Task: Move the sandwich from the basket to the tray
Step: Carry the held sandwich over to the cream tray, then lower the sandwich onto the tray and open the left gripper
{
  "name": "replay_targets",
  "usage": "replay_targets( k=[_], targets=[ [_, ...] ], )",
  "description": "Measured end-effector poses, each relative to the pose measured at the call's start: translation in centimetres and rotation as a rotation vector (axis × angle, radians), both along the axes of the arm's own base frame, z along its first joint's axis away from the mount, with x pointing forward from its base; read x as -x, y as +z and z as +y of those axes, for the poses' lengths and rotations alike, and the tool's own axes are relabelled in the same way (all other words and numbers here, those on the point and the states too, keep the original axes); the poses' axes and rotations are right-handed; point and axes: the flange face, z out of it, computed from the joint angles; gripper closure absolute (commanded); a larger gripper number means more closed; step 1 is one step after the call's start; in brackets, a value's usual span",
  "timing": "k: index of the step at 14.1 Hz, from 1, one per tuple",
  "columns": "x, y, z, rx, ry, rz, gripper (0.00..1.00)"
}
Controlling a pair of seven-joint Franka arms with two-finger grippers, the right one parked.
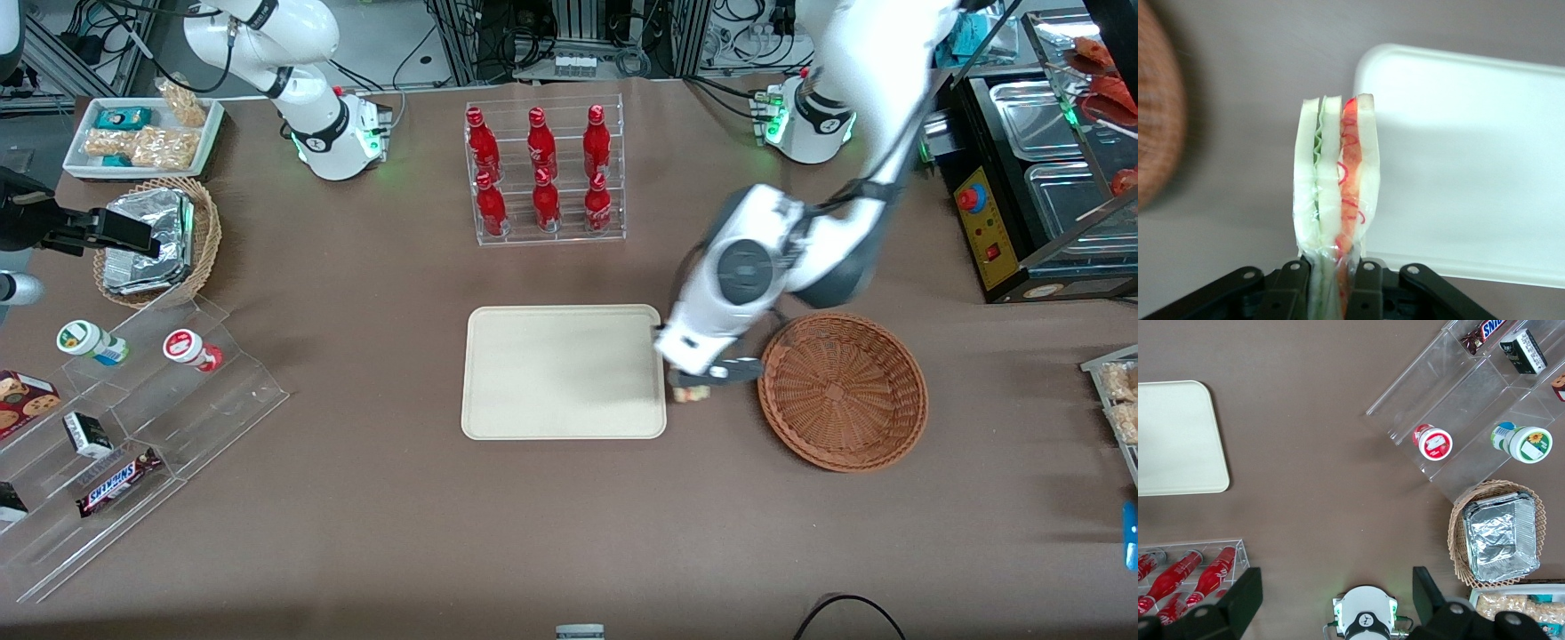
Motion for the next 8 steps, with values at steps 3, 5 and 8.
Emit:
replay_targets(
  k=[3, 5, 8],
  targets=[
    [0.4, -3.0, -5.7, 0.013, 0.003, 0.012, 0.69],
    [0.2, -4.1, -7.5, 0.025, -0.001, 0.009, 0.69],
    [1.3, -4.4, -9.9, 0.036, -0.035, 0.004, 0.65]
  ],
)
